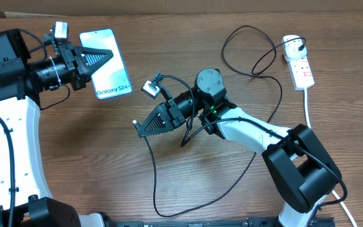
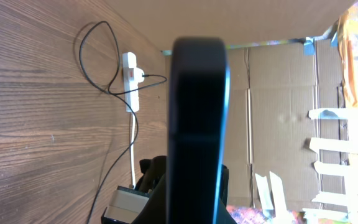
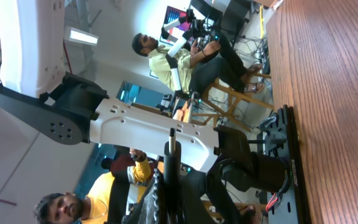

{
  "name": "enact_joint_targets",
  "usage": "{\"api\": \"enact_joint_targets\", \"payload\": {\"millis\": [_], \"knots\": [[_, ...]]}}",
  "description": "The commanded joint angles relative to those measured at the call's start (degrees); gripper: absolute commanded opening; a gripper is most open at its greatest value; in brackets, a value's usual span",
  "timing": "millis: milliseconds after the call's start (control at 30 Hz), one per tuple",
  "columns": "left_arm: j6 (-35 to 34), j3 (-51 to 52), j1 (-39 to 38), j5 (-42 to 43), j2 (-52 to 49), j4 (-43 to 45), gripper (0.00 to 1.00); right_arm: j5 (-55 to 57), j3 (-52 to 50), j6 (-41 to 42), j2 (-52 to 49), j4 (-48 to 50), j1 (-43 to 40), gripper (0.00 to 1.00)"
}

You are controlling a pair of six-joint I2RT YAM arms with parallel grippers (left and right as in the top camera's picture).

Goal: Plug charger to phone and switch on socket

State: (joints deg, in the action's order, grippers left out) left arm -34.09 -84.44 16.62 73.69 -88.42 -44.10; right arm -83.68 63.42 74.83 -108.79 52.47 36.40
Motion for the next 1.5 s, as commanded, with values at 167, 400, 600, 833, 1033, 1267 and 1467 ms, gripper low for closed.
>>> {"api": "enact_joint_targets", "payload": {"millis": [167,400,600,833,1033,1267,1467], "knots": [[1.3,-0.5,-1.0,0.9,0.9,-0.1,0.04,4.8,0.4,1.9,1.4,0.2,-0.2,0.04],[1.3,-0.5,-1.0,-2.2,0.9,-1.1,0.04,6.6,0.4,9.9,1.4,9.4,-0.2,0.04],[1.3,-0.5,-1.0,-2.2,0.9,-2.1,0.04,6.8,0.4,15.5,1.4,16.3,-0.2,0.04],[1.3,-0.5,-3.2,-3.4,0.9,-2.6,0.04,7.5,0.4,17.0,1.4,16.2,-0.2,0.04],[1.5,-0.5,-5.1,-5.2,0.9,-2.6,0.04,8.0,0.4,18.4,1.4,16.3,-0.2,0.04],[2.0,-0.4,-5.3,-5.5,0.7,-2.6,0.04,8.0,0.4,19.9,1.4,16.3,-1.7,0.04],[1.9,-0.4,-5.3,-6.6,0.7,-2.6,0.04,8.0,0.4,21.5,1.4,17.9,-2.7,0.04]]}}
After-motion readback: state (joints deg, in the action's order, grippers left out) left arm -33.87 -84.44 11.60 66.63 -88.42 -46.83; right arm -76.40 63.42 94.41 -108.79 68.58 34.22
